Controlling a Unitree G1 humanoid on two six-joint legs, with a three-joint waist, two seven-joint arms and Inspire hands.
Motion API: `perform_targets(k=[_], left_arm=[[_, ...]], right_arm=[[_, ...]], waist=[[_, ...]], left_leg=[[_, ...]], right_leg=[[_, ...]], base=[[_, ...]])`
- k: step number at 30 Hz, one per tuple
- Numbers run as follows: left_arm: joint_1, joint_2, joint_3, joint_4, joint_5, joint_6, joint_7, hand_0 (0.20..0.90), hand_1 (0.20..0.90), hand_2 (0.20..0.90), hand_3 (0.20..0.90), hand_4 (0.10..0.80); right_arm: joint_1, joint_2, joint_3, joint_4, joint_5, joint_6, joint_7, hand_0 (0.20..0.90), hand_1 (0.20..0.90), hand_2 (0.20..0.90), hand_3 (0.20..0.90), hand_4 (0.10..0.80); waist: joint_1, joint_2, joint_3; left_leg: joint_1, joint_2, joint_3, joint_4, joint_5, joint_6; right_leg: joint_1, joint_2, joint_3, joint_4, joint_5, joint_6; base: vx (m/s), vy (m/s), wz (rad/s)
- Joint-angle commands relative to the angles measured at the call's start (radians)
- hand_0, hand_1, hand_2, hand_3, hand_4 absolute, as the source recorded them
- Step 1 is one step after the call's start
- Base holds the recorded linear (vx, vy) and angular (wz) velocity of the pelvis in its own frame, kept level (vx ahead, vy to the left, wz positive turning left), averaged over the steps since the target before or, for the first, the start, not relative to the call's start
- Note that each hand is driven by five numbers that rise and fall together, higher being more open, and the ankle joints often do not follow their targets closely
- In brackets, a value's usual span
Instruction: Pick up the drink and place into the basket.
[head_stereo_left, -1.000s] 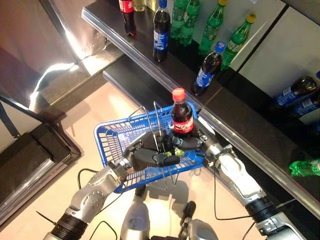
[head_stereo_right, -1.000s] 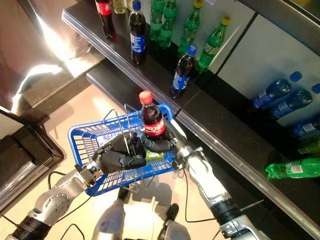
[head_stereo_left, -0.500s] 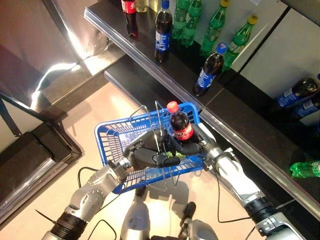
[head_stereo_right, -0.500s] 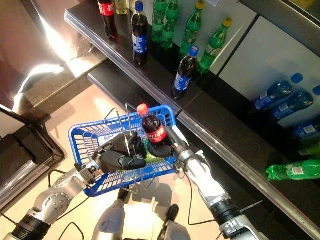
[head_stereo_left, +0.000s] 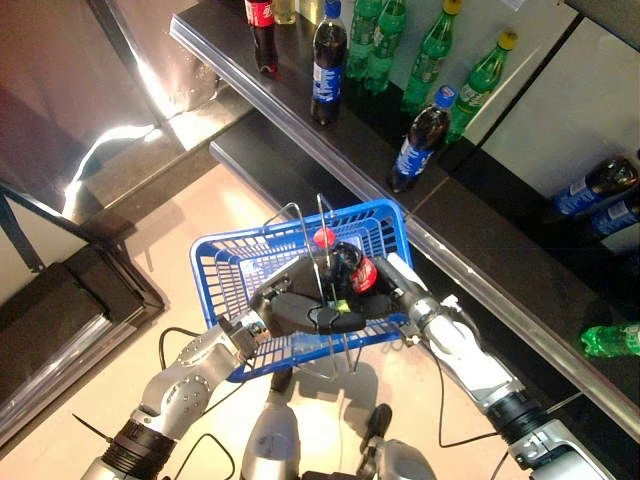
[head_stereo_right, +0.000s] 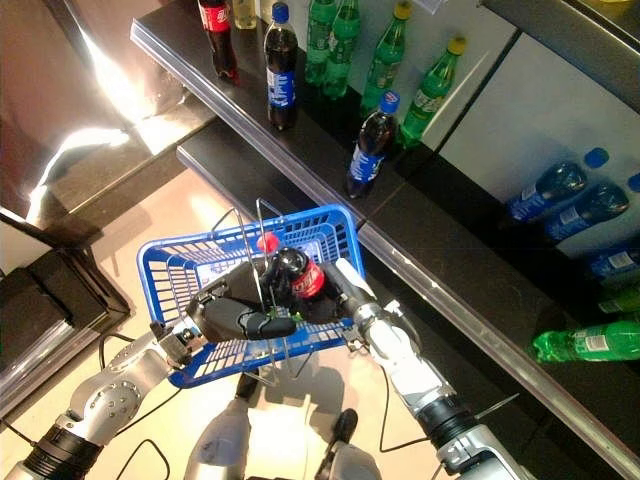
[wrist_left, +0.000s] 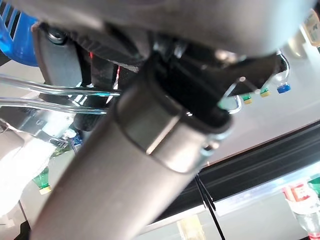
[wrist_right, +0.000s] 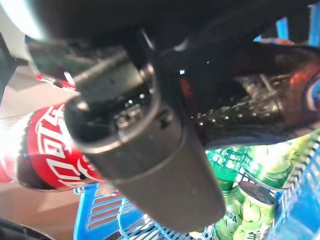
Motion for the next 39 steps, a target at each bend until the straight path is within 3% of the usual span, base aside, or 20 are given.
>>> perform_targets(k=[1, 25, 39], left_arm=[[-0.192, -0.157, -0.074, -0.312, -0.126, -0.165, -0.258, 0.300, 0.300, 0.300, 0.200, 0.100], [-0.251, -0.155, -0.134, -0.333, -0.112, -0.144, -0.305, 0.300, 0.300, 0.300, 0.200, 0.100], [-0.306, -0.174, -0.176, -0.351, -0.105, -0.148, -0.330, 0.300, 0.300, 0.300, 0.200, 0.100]], right_arm=[[-0.061, -0.017, 0.111, 0.010, -0.036, -0.075, -0.048, 0.300, 0.300, 0.300, 0.200, 0.100], [-0.195, -0.015, 0.231, 0.016, -0.175, 0.021, 0.006, 0.300, 0.300, 0.300, 0.200, 0.100], [-0.298, 0.035, 0.302, 0.170, -0.249, 0.057, 0.039, 0.300, 0.300, 0.300, 0.200, 0.100]], waist=[[0.002, 0.023, -0.402], [0.019, 0.016, -0.400], [0.036, 0.006, -0.408]], left_leg=[[0.059, 0.046, 0.045, -0.033, -0.058, 0.001], [0.062, 0.044, 0.034, -0.033, -0.060, 0.000], [0.065, 0.043, 0.028, -0.033, -0.060, -0.002]], right_leg=[[0.032, -0.072, -0.026, -0.002, 0.008, 0.042], [0.046, -0.074, -0.033, -0.002, 0.004, 0.045], [0.052, -0.072, -0.038, -0.002, 0.004, 0.041]], base=[[0.000, 0.000, 0.00], [0.000, -0.005, 0.02], [0.000, 0.000, 0.01]])
